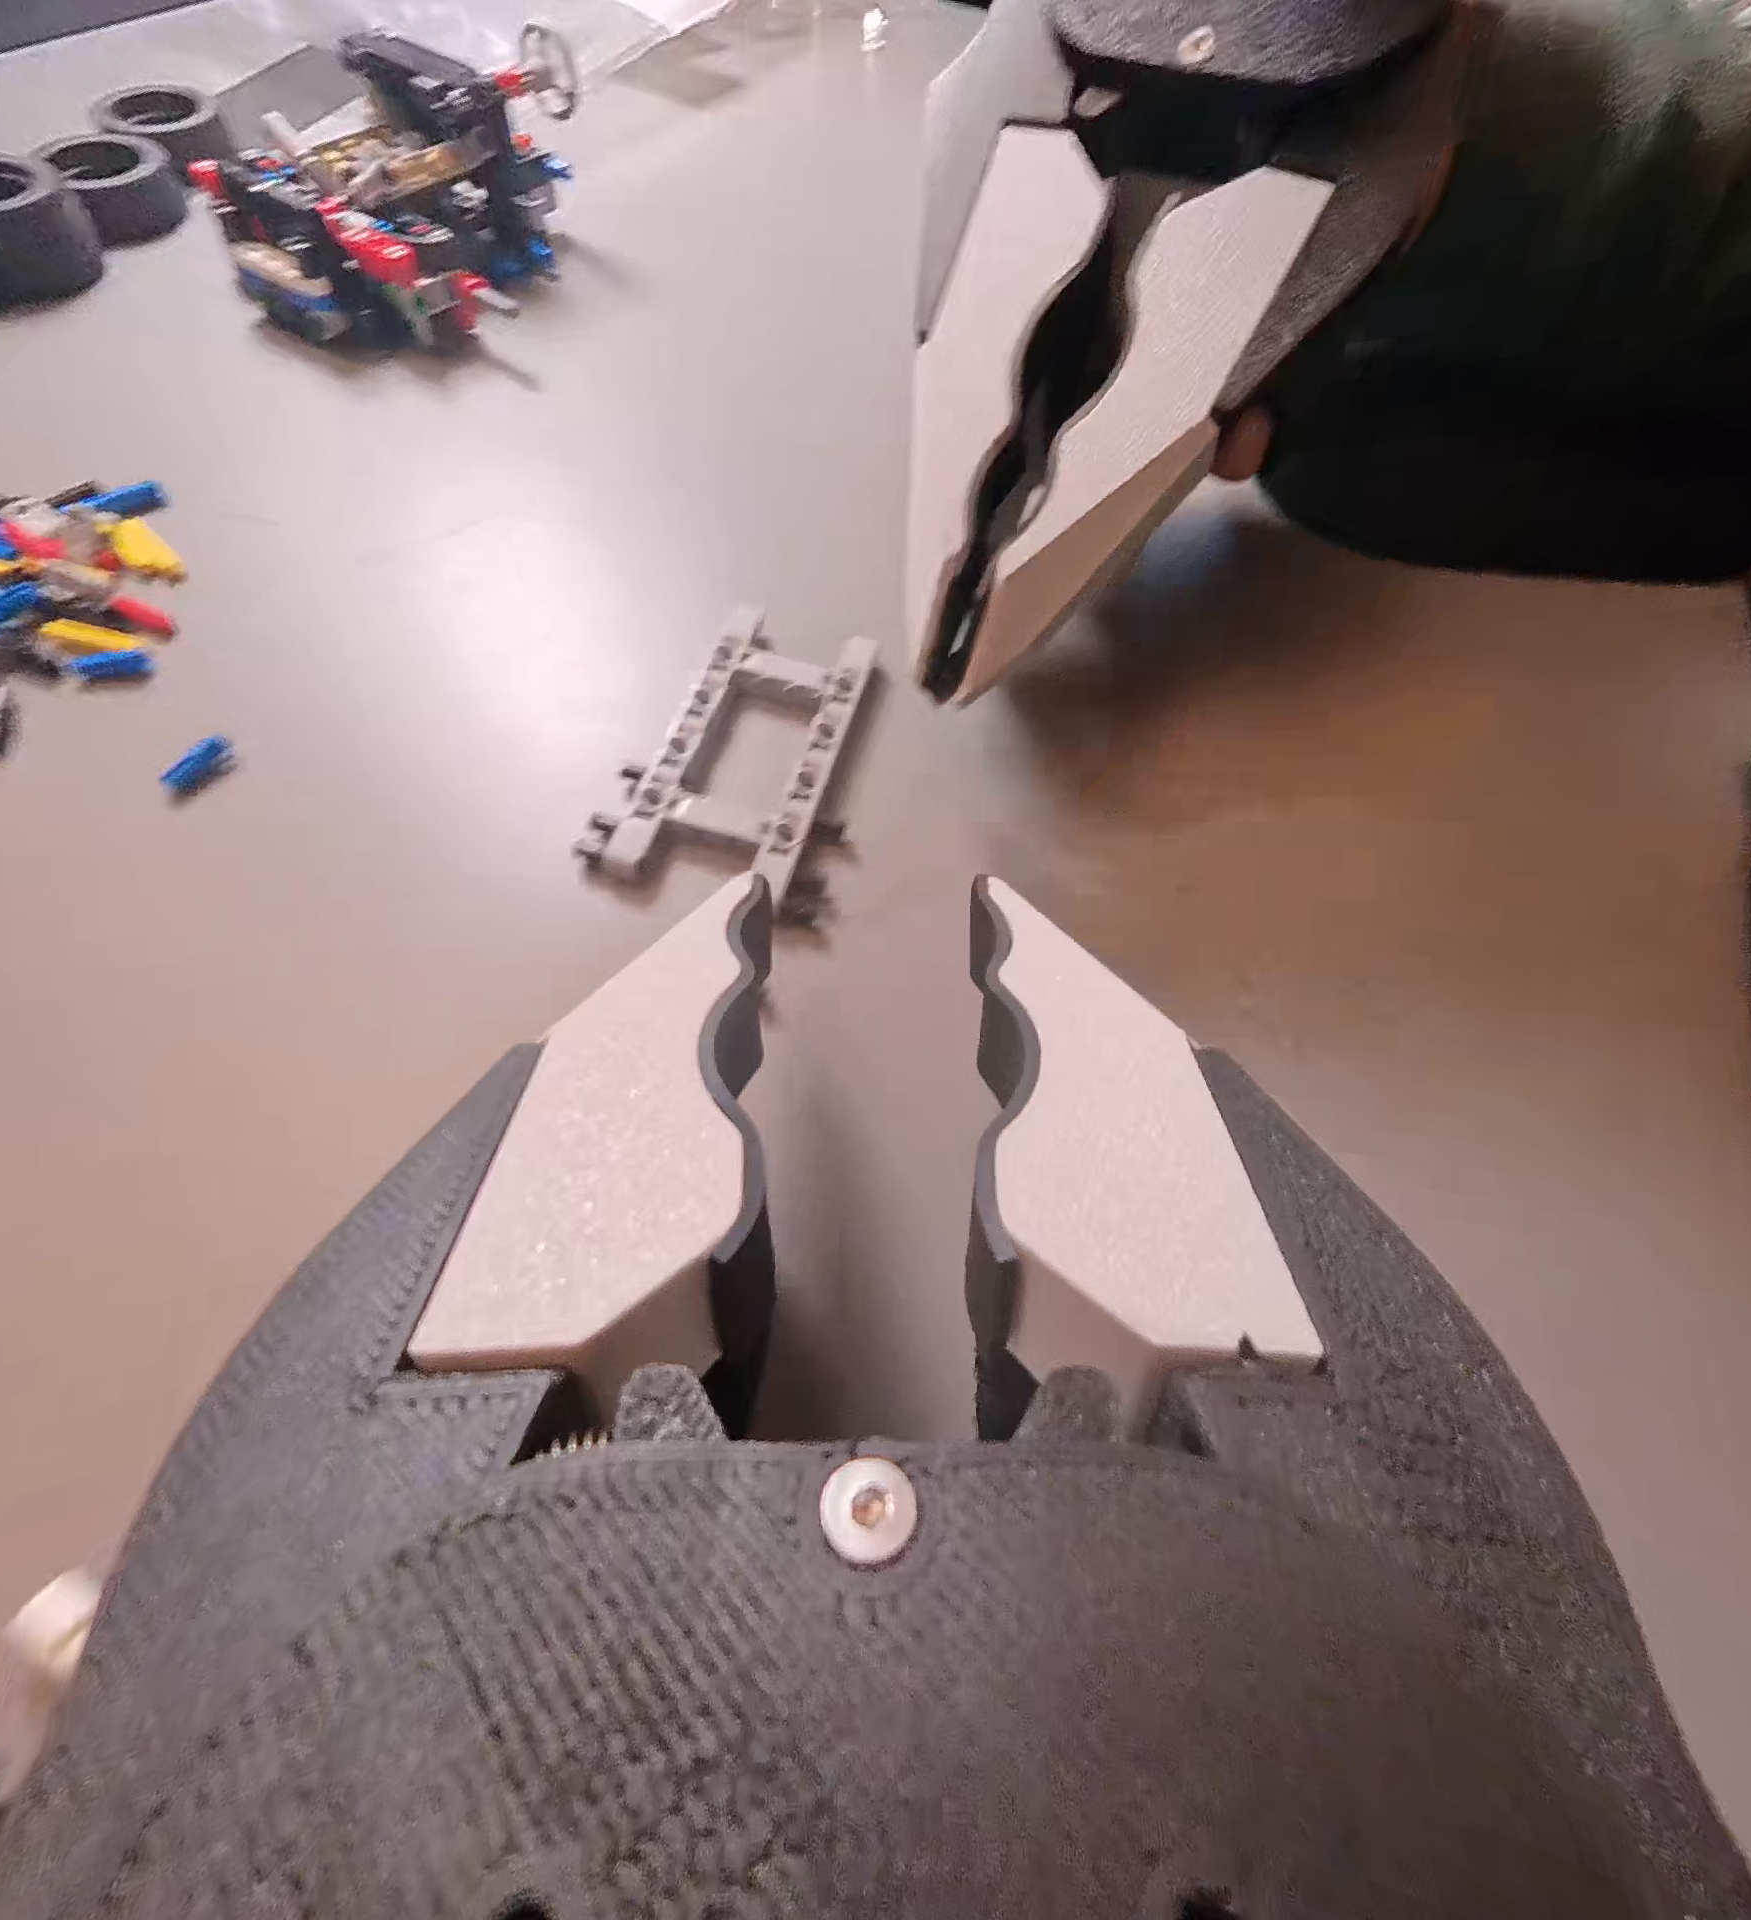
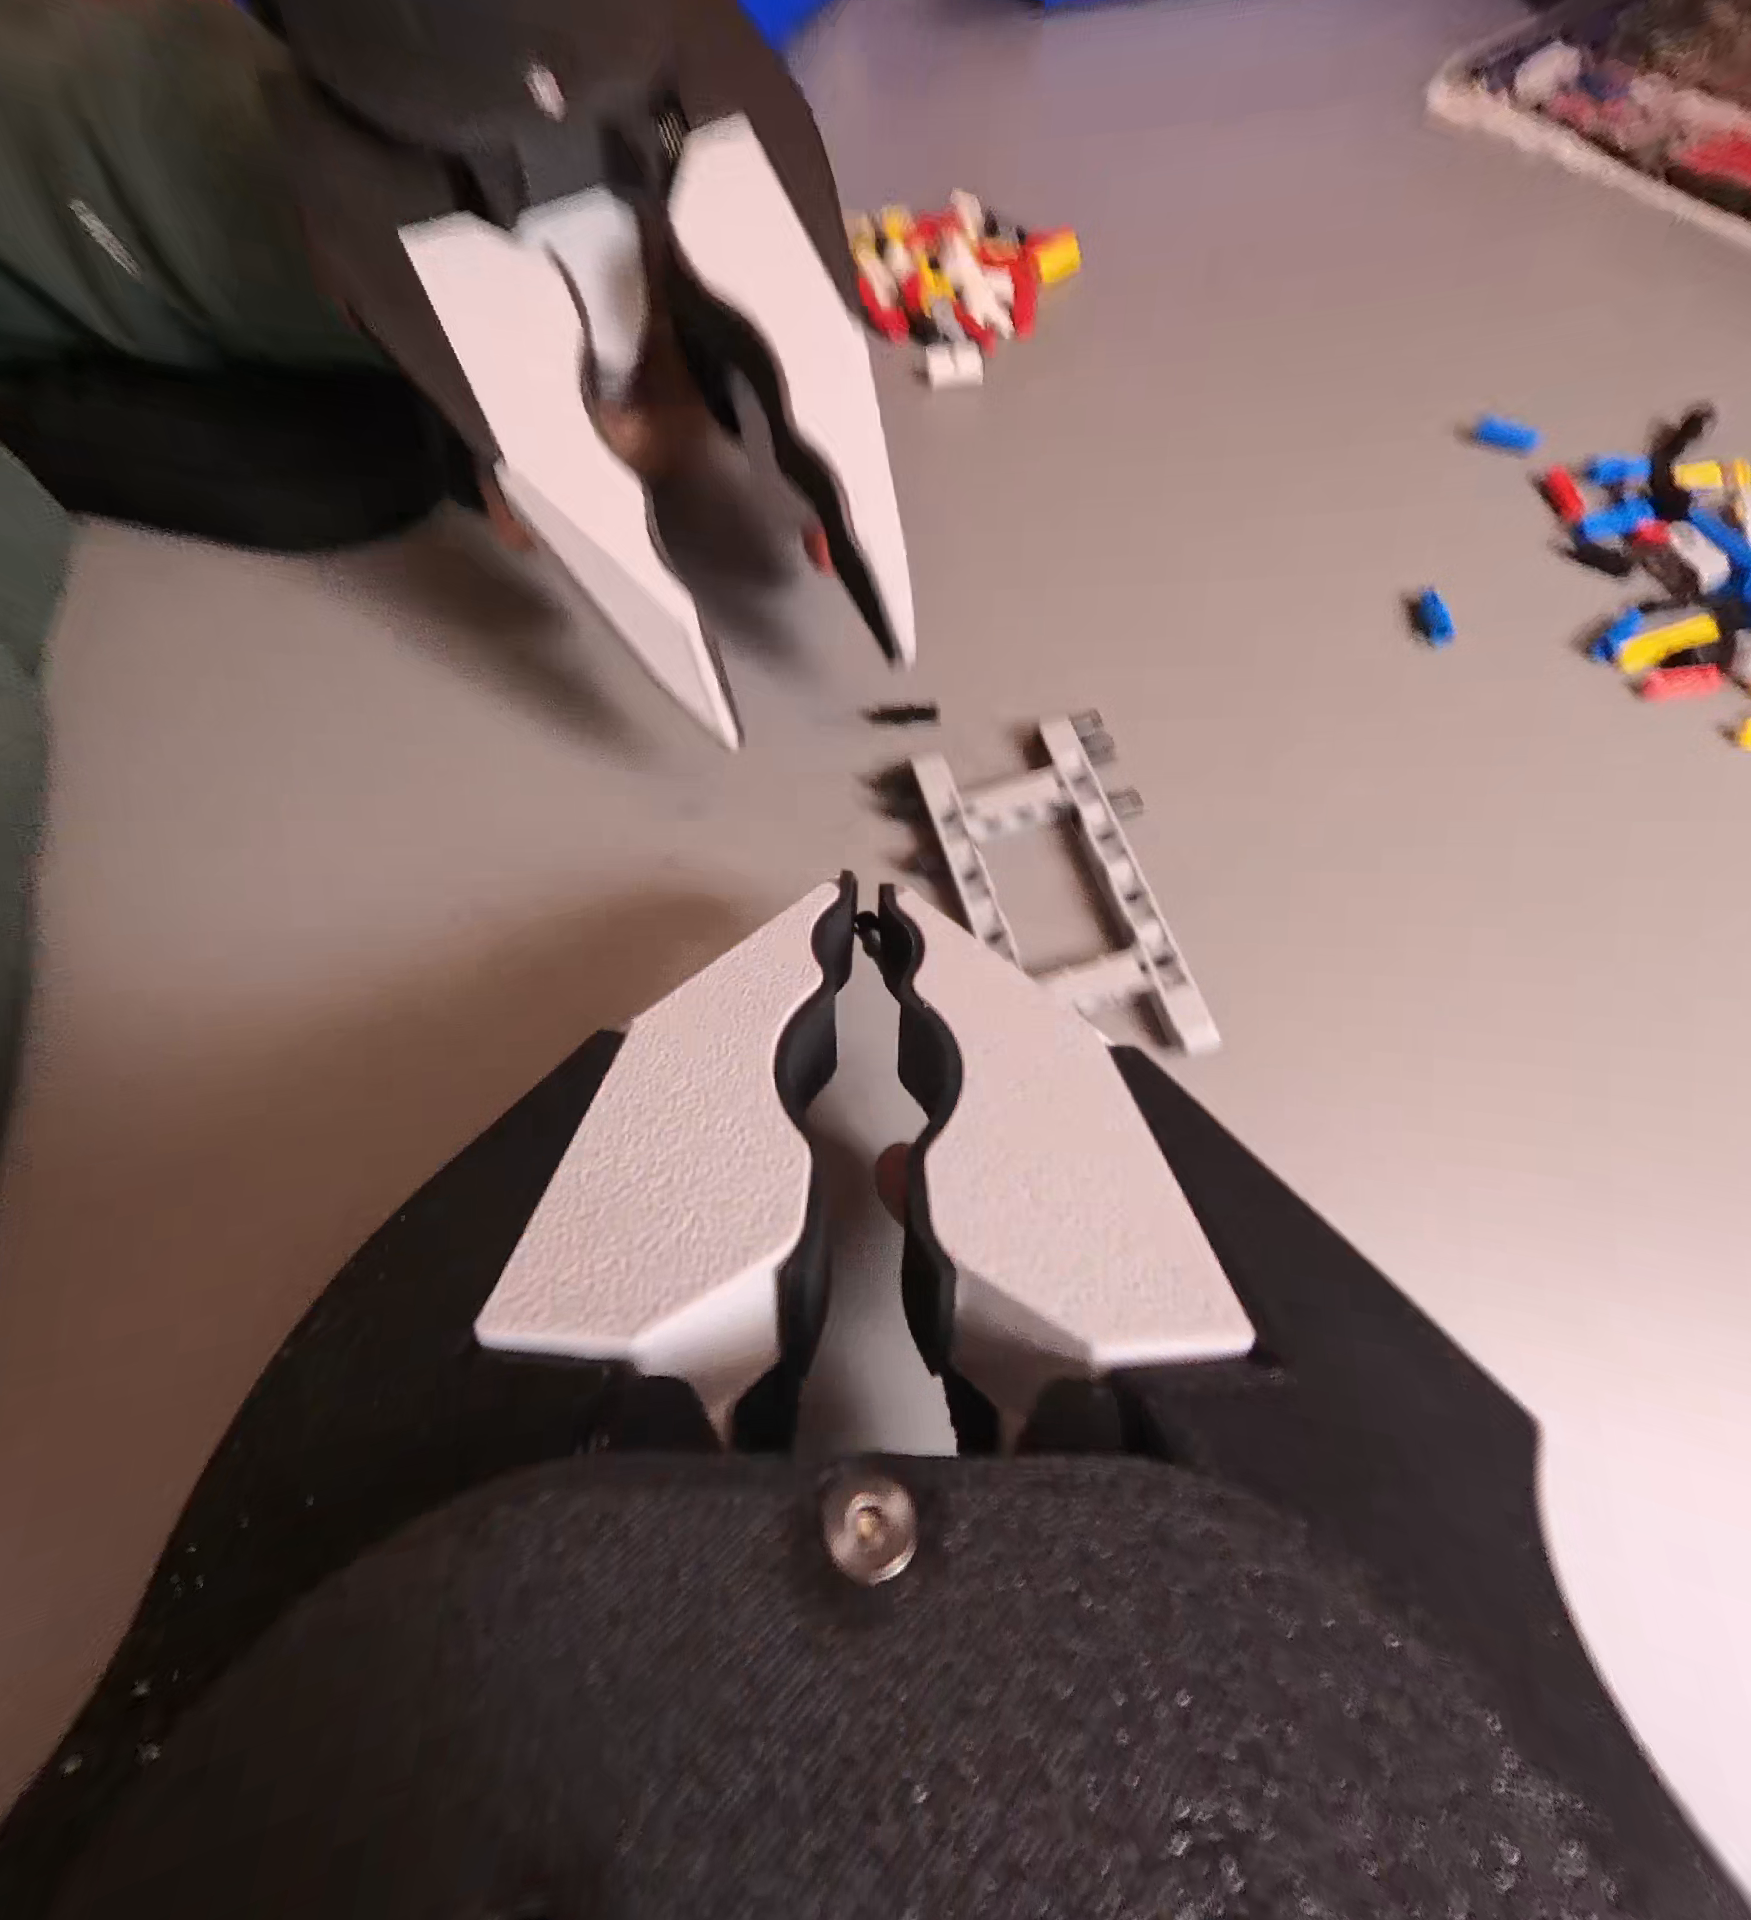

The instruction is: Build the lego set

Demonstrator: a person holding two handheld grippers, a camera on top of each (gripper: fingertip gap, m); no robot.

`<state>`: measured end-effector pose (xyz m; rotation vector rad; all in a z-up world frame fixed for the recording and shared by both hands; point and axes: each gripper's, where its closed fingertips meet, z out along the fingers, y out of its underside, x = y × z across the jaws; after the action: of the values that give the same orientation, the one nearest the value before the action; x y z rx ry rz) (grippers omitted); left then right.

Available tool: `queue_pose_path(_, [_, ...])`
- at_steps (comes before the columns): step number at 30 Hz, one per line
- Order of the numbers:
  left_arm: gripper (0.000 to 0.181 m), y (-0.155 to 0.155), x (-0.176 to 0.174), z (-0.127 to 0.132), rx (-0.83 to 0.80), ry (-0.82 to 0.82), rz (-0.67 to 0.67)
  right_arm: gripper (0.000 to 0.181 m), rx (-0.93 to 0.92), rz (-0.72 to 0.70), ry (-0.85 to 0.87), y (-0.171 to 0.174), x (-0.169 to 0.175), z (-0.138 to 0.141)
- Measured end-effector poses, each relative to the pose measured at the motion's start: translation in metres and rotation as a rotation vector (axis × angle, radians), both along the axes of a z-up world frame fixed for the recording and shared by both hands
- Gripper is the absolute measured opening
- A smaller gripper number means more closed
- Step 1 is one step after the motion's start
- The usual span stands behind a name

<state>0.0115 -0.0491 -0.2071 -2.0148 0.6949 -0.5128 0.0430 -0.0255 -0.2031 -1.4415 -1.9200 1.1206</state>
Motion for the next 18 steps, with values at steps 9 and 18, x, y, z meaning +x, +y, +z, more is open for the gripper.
queue_pose_path(9, [0.017,-0.007,0.043,0.045,0.063,-0.3,-0.065,0.002,-0.518,0.005,0.335,-0.033,-0.02,0.07])
queue_pose_path(18, [0.011,-0.004,0.032,0.059,0.099,-0.367,-0.022,0.001,-0.644,0.037,0.332,-0.037,-0.019,0.075])
